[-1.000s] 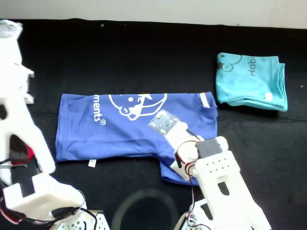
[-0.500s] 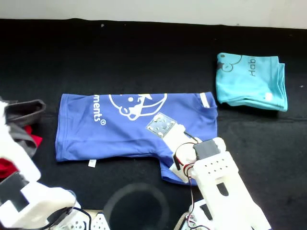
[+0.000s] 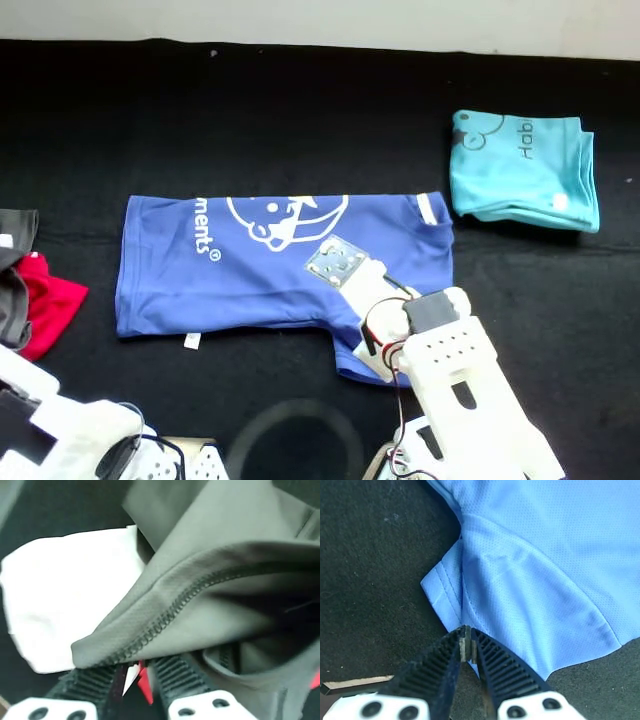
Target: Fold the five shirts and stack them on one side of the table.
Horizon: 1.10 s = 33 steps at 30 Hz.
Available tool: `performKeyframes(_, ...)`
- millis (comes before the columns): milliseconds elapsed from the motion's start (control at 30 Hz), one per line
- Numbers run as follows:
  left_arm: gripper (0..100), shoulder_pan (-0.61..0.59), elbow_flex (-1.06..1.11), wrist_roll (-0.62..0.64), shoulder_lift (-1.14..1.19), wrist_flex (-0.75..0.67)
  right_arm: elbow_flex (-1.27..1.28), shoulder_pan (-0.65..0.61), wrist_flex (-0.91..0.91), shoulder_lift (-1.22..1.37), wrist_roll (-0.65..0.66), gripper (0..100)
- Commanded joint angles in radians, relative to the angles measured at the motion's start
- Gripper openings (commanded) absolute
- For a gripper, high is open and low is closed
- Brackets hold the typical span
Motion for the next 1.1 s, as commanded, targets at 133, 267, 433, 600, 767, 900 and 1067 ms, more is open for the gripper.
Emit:
performKeyframes(133, 20, 0.176, -0.321, 0.064, -0.079, 0.586, -0.002, -0.005, -0.007, -0.022, 0.012, 0.9)
performKeyframes(267, 19, 0.321, -0.42, 0.181, -0.024, 0.801, -0.004, -0.005, -0.007, -0.025, 0.012, 0.9)
performKeyframes(433, 19, 0.39, -0.426, 0.285, 0.082, 0.812, -0.004, -0.005, -0.005, -0.028, 0.012, 0.9)
performKeyframes(600, 19, 0.421, -0.429, 0.382, 0.196, 0.81, -0.002, -0.005, -0.005, -0.027, 0.012, 0.9)
performKeyframes(767, 19, 0.51, -0.43, 0.474, 0.252, 0.798, -0.002, -0.005, -0.012, -0.022, 0.014, 0.9)
performKeyframes(900, 19, 0.662, -0.446, 0.468, 0.254, 0.801, -0.002, -0.005, -0.013, -0.022, 0.014, 0.9)
performKeyframes(1067, 19, 0.817, -0.489, 0.474, 0.262, 0.804, -0.002, -0.005, -0.01, -0.022, 0.014, 0.9)
